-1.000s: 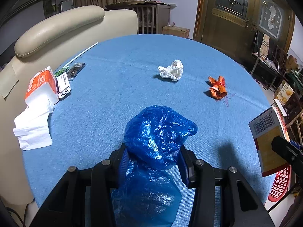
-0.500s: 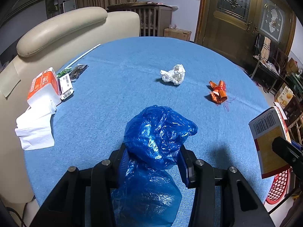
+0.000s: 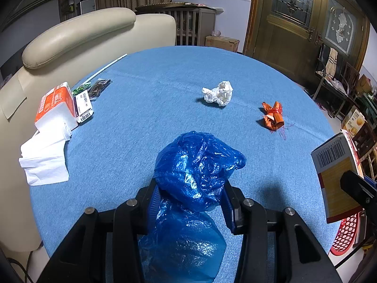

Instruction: Collect trash

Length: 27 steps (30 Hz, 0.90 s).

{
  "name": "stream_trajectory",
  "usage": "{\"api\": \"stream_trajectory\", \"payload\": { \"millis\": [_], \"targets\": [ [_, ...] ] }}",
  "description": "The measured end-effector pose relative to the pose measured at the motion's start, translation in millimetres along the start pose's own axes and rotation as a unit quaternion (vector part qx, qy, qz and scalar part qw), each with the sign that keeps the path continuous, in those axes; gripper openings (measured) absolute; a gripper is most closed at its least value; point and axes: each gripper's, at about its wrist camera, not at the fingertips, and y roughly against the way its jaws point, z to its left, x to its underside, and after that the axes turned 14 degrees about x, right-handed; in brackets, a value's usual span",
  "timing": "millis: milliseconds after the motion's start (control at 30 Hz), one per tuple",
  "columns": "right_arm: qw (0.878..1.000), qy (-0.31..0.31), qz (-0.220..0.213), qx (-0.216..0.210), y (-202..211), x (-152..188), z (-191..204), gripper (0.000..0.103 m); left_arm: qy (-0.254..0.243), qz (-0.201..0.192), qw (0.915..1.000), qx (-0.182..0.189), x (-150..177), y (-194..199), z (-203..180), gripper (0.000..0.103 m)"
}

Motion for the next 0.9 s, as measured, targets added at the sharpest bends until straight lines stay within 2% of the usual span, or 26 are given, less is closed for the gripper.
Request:
{"api": "stream_trajectory", "payload": {
  "millis": [900],
  "targets": [
    [1.0, -0.009, -0.02, -0.009, 14, -2, -2, 0.049, -0.008, -0.01, 0.9999, -0.004, 1, 11, -6, 0.047]
  ]
}}
